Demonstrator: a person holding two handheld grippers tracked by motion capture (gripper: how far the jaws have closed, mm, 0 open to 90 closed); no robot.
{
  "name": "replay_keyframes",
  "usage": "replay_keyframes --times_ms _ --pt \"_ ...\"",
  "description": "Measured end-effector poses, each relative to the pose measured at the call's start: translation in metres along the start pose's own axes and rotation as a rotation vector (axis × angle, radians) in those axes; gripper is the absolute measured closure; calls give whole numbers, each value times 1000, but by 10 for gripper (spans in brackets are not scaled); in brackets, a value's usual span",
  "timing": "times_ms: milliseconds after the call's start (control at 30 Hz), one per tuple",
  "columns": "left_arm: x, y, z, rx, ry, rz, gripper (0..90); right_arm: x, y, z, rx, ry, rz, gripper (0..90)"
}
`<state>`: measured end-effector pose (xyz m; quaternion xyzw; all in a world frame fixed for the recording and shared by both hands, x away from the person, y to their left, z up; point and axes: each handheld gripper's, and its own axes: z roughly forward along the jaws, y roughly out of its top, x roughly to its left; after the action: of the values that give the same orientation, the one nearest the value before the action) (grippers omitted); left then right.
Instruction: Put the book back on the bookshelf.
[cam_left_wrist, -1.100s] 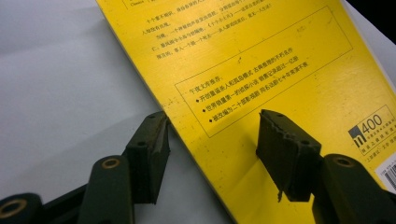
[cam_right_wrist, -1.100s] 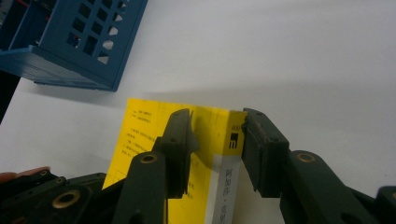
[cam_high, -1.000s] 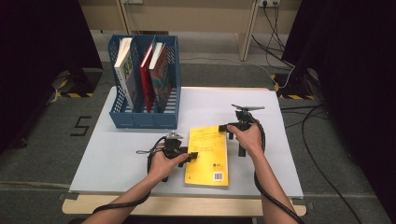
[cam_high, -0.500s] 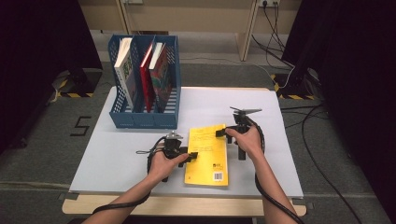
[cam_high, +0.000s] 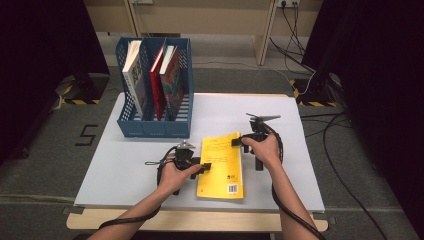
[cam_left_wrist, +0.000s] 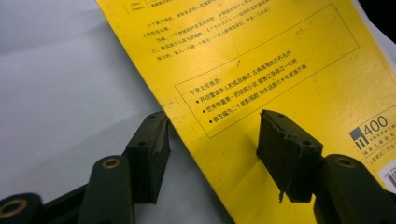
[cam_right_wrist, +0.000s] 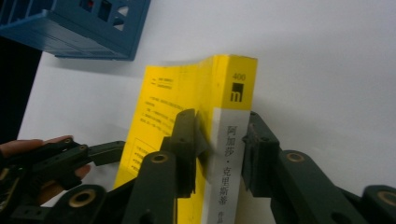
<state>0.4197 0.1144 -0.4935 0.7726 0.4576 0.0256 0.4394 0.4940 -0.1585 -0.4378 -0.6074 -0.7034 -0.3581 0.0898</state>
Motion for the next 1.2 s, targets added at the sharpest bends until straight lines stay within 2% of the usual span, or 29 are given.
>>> replay_keyframes --times_ms 133,233,300,367,533,767,933,1200 --pt "3 0 -2 -3 -14 -13 424 3 2 -3 -2 33 29 751" --pt "4 1 -4 -8 -23 -20 415 5 4 -5 -11 49 33 759" --pt "5 2 -6 -16 -25 -19 415 8 5 -7 -20 51 27 761" --pt "5 3 -8 -22 -1 6 421 11 7 -10 -38 49 21 762" --pt "5 8 -14 -50 12 14 421 18 12 -19 -84 31 15 763" --pt "-2 20 -20 -85 -13 19 413 24 17 -30 -174 -2 15 764" --pt "-12 32 -21 -103 -43 27 404 30 20 -35 -234 -27 11 764" --pt "-32 54 -19 -127 -80 64 386 48 26 -38 -325 -75 -26 765"
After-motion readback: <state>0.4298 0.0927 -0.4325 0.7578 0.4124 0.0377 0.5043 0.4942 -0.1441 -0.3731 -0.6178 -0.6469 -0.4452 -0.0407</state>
